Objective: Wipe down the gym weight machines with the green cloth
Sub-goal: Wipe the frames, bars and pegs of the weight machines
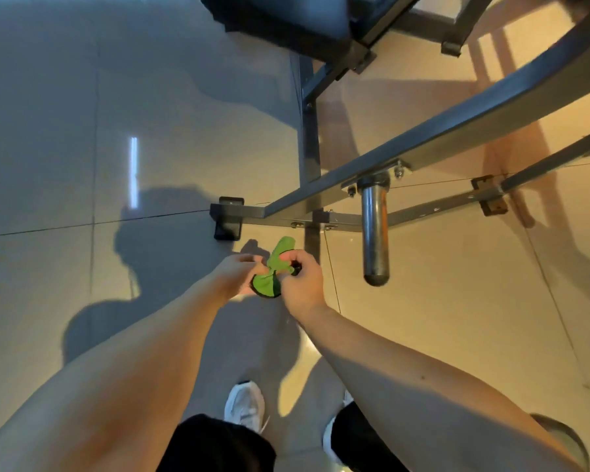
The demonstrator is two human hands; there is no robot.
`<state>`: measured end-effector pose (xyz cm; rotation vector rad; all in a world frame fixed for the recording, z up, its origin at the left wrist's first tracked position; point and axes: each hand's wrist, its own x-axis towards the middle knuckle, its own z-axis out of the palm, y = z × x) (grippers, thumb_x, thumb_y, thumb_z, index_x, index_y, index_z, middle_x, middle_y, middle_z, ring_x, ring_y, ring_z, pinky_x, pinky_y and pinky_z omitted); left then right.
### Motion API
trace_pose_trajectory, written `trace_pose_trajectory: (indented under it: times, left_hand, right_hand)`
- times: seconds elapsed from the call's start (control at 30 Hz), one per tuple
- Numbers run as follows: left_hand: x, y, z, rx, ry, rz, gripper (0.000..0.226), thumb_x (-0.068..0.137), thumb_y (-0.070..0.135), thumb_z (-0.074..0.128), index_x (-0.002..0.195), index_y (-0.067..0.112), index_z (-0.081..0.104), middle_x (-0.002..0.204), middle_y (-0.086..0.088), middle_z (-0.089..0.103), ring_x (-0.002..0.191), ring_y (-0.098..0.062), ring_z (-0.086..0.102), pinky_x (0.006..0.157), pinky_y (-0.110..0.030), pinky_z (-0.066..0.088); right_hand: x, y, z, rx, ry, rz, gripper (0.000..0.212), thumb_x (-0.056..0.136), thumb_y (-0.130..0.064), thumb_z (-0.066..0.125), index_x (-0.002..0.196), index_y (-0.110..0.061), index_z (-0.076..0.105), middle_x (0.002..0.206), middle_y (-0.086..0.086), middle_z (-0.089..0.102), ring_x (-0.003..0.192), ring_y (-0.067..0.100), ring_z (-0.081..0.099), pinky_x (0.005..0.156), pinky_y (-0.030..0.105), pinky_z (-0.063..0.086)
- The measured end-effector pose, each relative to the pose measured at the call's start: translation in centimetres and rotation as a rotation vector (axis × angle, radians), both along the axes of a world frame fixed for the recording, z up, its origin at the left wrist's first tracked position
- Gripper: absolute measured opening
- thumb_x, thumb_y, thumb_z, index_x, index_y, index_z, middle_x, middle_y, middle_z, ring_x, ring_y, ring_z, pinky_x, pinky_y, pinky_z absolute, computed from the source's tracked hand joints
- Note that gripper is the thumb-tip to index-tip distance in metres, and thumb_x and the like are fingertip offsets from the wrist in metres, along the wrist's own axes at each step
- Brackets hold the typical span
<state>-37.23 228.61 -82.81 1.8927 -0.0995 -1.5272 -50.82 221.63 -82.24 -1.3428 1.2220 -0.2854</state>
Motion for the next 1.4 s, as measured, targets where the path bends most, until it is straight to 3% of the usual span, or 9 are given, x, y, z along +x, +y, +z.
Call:
trace_pose_trajectory:
  times: [0.23, 0.43, 0.53, 0.63, 0.7, 0.8, 0.93, 1.07, 1.4]
  left_hand:
    - [-1.4, -0.9, 19.4, -0.001, 0.021, -0.177, 0.033, 0.092, 0.006, 0.070, 0.124, 0.001, 0.064, 0.117, -0.020, 0.071, 0.109, -0.032, 0.070, 0.100, -0.046, 0.055]
    - [-5.0, -3.3, 31.6, -0.032, -0.097, -0.356, 0.013, 0.086, 0.004, 0.076, 0.088, 0.014, 0.066, 0.096, -0.015, 0.069, 0.093, -0.031, 0.070, 0.097, -0.051, 0.056]
    - [-7.6, -4.9, 35.7, -0.073, -0.218, -0.510, 0.023, 0.076, 0.020, 0.085, 0.088, 0.022, 0.066, 0.095, -0.011, 0.071, 0.092, -0.028, 0.071, 0.090, -0.047, 0.059]
    - [-11.1, -6.9, 39.2, -0.111, -0.291, -0.652, 0.041, 0.058, 0.039, 0.086, 0.089, 0.021, 0.064, 0.094, -0.008, 0.072, 0.090, -0.026, 0.070, 0.089, -0.051, 0.058]
    - [-13.9, -8.3, 41.6, -0.142, -0.315, -0.693, 0.054, 0.049, 0.049, 0.082, 0.089, 0.019, 0.063, 0.094, -0.007, 0.072, 0.090, -0.025, 0.070, 0.088, -0.053, 0.057]
    - [-18.5, -10.2, 45.1, -0.165, -0.378, -0.672, 0.054, 0.047, 0.050, 0.081, 0.088, 0.023, 0.059, 0.094, -0.006, 0.070, 0.092, -0.027, 0.069, 0.088, -0.052, 0.055]
    - [-24.9, -12.3, 49.4, -0.199, -0.447, -0.626, 0.053, 0.053, 0.038, 0.090, 0.090, 0.023, 0.055, 0.093, -0.007, 0.068, 0.087, -0.025, 0.066, 0.092, -0.055, 0.054]
    - [-30.9, -13.7, 53.4, -0.214, -0.511, -0.602, 0.039, 0.076, 0.020, 0.088, 0.098, 0.021, 0.056, 0.100, -0.008, 0.070, 0.094, -0.027, 0.069, 0.087, -0.044, 0.056]
    - [-33.9, -17.0, 55.8, -0.305, -0.448, -0.492, 0.048, 0.086, 0.007, 0.078, 0.127, 0.021, 0.060, 0.117, -0.003, 0.070, 0.106, -0.015, 0.069, 0.095, -0.033, 0.058]
  right_hand:
    - [-2.1, -0.5, 19.0, 0.047, -0.047, -0.012, 0.032, 0.084, 0.007, 0.072, 0.093, -0.024, 0.069, 0.106, 0.001, 0.069, 0.108, 0.023, 0.065, 0.099, 0.045, 0.055]
    - [-7.2, -2.6, 30.9, 0.203, -0.040, -0.021, 0.032, 0.062, -0.002, 0.075, 0.089, -0.015, 0.062, 0.101, 0.015, 0.068, 0.102, 0.037, 0.067, 0.094, 0.056, 0.056]
    - [-11.0, -4.4, 34.8, 0.288, -0.028, -0.064, 0.042, 0.051, -0.006, 0.069, 0.092, -0.014, 0.061, 0.091, 0.015, 0.065, 0.088, 0.033, 0.062, 0.082, 0.045, 0.055]
    - [-15.3, -6.5, 39.1, 0.319, -0.068, -0.070, 0.050, 0.062, -0.003, 0.071, 0.111, -0.008, 0.063, 0.092, 0.010, 0.067, 0.083, 0.021, 0.060, 0.070, 0.030, 0.047]
    - [-18.2, -8.0, 41.4, 0.335, -0.096, -0.047, 0.037, 0.077, 0.002, 0.067, 0.111, -0.014, 0.066, 0.092, 0.002, 0.069, 0.086, 0.016, 0.060, 0.074, 0.029, 0.043]
    - [-22.8, -10.7, 43.9, 0.354, -0.145, 0.022, 0.040, 0.070, -0.014, 0.070, 0.109, -0.022, 0.072, 0.098, -0.005, 0.073, 0.101, 0.015, 0.060, 0.090, 0.033, 0.038]
    - [-28.3, -14.4, 47.5, 0.300, -0.194, 0.145, 0.019, 0.087, -0.003, 0.069, 0.102, -0.015, 0.072, 0.090, -0.001, 0.075, 0.084, 0.009, 0.068, 0.076, 0.020, 0.051]
    - [-32.8, -17.8, 50.0, 0.127, -0.146, 0.210, 0.025, 0.080, -0.004, 0.079, 0.104, -0.006, 0.071, 0.107, 0.016, 0.076, 0.105, 0.033, 0.071, 0.102, 0.049, 0.053]
    - [-37.1, -22.9, 53.0, 0.017, -0.177, 0.180, 0.020, 0.087, -0.006, 0.078, 0.098, -0.010, 0.062, 0.099, 0.014, 0.076, 0.097, 0.033, 0.074, 0.093, 0.055, 0.058]
